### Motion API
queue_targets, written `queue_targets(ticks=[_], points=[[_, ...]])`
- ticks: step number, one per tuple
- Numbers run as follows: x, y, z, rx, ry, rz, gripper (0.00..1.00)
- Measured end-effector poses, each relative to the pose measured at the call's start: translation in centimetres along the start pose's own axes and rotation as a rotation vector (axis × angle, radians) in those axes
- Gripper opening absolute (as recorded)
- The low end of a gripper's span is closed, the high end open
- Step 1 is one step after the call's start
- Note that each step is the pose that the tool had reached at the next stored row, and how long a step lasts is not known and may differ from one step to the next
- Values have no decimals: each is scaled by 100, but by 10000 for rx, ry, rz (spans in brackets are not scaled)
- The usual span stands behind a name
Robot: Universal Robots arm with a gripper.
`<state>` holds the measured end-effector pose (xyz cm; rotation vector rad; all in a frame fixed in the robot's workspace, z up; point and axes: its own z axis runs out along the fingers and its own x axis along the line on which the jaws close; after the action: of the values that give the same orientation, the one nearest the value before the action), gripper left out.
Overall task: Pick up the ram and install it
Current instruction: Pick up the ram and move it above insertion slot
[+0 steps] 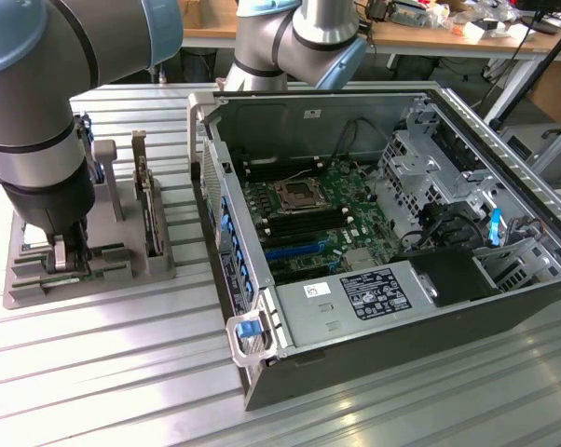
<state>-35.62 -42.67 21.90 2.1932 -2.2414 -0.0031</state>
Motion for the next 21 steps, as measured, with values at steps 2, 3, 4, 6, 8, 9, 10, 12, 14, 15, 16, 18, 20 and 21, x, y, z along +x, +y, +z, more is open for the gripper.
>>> queue_targets(ticks=[2, 3, 4, 6, 8, 9, 10, 12, 14, 15, 16, 18, 20, 21], points=[[7, 18, 15, 0, 11, -15, 30], [10, 25, 22, 0, 14, -22, 30], [12, 31, 28, 0, 17, -30, 30], [19, 48, 44, 1, 26, -98, 30], [23, 60, 62, 3, 32, -336, 30], [23, 65, 68, 2, 34, -388, 30], [23, 67, 73, 2, 34, -403, 30], [24, 73, 89, 2, 34, -413, 30], [23, 75, 106, 1, 35, -422, 30], [23, 75, 106, 1, 35, -423, 30], [23, 75, 106, 1, 35, -423, 30], [23, 75, 107, 2, 34, -423, 30], [23, 75, 107, 2, 34, -423, 30], [23, 75, 107, 2, 34, -423, 30]])
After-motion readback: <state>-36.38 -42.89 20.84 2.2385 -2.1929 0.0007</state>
